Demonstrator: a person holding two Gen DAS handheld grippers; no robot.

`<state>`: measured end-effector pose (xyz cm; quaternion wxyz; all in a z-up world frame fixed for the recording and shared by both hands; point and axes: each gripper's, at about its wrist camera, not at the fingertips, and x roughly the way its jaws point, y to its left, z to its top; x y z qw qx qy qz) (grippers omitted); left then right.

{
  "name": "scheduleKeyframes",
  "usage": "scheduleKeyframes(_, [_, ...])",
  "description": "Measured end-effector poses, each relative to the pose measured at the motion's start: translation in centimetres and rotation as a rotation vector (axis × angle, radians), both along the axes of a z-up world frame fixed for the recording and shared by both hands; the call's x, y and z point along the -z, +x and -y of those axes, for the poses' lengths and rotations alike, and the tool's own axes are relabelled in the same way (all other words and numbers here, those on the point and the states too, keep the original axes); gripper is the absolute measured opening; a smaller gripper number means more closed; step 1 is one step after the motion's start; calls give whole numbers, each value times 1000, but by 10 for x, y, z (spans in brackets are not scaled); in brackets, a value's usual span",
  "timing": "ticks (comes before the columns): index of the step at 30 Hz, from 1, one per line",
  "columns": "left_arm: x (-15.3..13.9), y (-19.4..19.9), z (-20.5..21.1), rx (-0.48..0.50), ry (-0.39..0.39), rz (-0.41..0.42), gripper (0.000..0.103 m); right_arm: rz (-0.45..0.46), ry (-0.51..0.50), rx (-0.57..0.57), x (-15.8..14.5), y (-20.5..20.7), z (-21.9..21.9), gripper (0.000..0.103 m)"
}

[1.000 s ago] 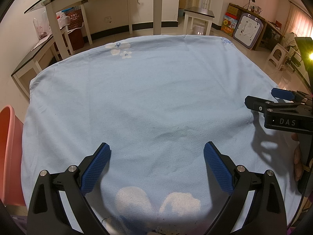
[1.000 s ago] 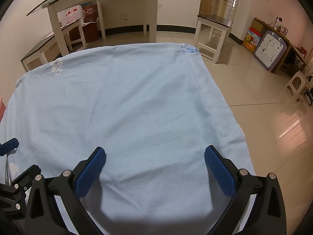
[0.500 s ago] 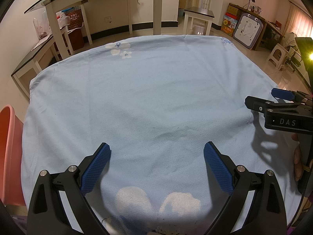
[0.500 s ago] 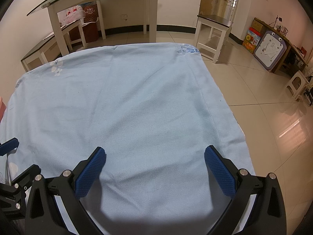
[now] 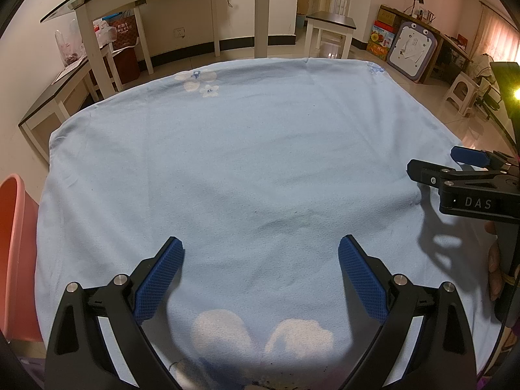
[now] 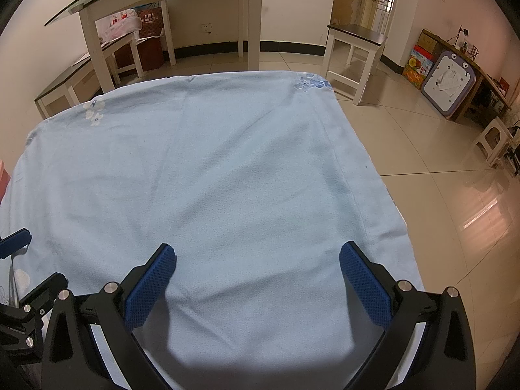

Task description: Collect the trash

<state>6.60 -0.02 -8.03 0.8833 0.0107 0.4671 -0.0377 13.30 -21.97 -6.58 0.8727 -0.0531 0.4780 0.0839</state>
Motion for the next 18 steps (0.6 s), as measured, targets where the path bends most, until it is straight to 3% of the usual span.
scheduleKeyframes(18, [0,0,-1,0,0,0,97,0,0,-1,0,1,0,100])
